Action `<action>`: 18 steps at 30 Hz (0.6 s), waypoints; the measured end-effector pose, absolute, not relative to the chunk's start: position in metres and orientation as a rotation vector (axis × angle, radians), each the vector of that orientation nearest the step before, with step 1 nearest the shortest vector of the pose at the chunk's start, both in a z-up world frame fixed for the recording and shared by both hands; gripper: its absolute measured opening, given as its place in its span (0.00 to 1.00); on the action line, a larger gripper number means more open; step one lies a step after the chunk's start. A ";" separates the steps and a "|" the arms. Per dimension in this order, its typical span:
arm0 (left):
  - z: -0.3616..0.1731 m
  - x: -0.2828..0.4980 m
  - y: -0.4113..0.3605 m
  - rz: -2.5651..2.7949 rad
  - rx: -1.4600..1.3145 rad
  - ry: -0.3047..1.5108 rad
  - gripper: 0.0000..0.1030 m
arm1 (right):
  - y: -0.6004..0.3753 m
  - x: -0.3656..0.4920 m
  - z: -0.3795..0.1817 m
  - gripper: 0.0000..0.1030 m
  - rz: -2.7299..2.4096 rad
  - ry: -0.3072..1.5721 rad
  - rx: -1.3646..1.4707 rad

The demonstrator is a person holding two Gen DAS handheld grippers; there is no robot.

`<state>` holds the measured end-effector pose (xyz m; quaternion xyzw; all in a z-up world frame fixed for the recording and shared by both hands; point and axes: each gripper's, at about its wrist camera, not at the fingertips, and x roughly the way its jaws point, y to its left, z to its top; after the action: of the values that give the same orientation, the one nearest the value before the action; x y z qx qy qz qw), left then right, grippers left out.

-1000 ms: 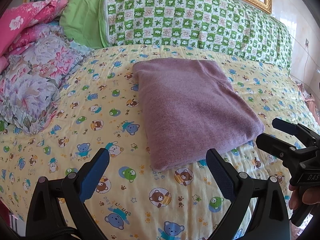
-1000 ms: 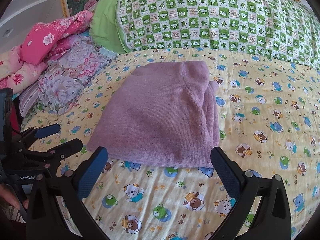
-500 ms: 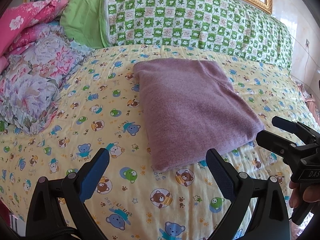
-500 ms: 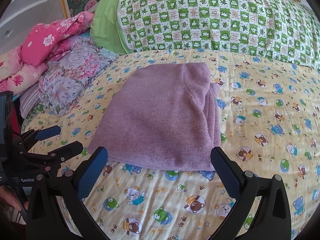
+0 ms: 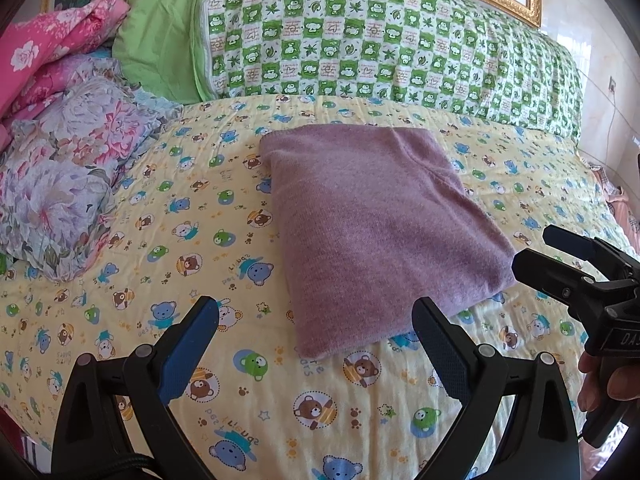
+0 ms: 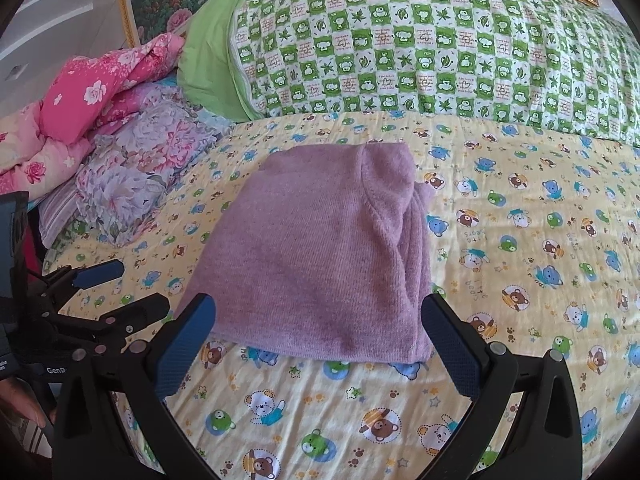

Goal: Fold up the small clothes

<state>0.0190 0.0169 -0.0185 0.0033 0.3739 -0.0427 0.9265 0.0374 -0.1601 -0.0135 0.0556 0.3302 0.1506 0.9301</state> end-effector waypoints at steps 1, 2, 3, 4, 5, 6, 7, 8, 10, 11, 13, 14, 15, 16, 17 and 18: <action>-0.019 0.020 0.016 -0.088 0.008 0.768 0.95 | -0.160 0.038 -0.014 0.99 0.309 0.677 0.114; -0.019 0.020 0.016 -0.089 0.009 0.769 0.95 | -0.161 0.038 -0.014 0.99 0.310 0.678 0.114; -0.019 0.021 0.015 -0.089 0.010 0.769 0.95 | -0.160 0.038 -0.013 0.99 0.309 0.678 0.114; -0.019 0.021 0.015 -0.089 0.010 0.771 0.95 | -0.161 0.038 -0.014 0.99 0.309 0.676 0.114; -0.019 0.022 0.015 -0.088 0.009 0.772 0.95 | -0.161 0.038 -0.014 0.99 0.311 0.677 0.114; -0.019 0.022 0.015 -0.089 0.008 0.772 0.95 | -0.161 0.038 -0.014 0.99 0.310 0.677 0.114; -0.019 0.023 0.015 -0.088 0.008 0.770 0.95 | -0.161 0.038 -0.014 0.99 0.310 0.677 0.113; -0.019 0.024 0.015 -0.083 0.010 0.768 0.95 | -0.161 0.038 -0.014 0.99 0.309 0.677 0.114; -0.018 0.026 0.014 -0.082 0.018 0.765 0.94 | -0.162 0.039 -0.014 0.99 0.309 0.679 0.117; -0.017 0.027 0.014 -0.080 0.023 0.761 0.94 | -0.163 0.040 -0.014 0.99 0.307 0.680 0.120; -0.016 0.030 0.013 -0.081 0.029 0.756 0.93 | -0.166 0.042 -0.015 0.99 0.304 0.684 0.126; -0.015 0.032 0.012 -0.082 0.034 0.757 0.93 | -0.166 0.043 -0.015 0.99 0.300 0.685 0.126; -0.015 0.035 0.012 -0.082 0.035 0.761 0.92 | -0.168 0.045 -0.015 0.99 0.297 0.686 0.127; -0.014 0.037 0.011 -0.083 0.034 0.765 0.92 | -0.170 0.047 -0.016 0.99 0.295 0.688 0.129; -0.014 0.040 0.011 -0.087 0.028 0.773 0.92 | -0.171 0.048 -0.016 0.99 0.292 0.688 0.135; -0.014 0.042 0.011 -0.088 0.024 0.777 0.92 | -0.172 0.050 -0.016 0.99 0.290 0.689 0.139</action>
<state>0.0417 0.0112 -0.0142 0.0116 0.3785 -0.0428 0.9246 0.0498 -0.1719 -0.0163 0.0680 0.3361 0.1413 0.9287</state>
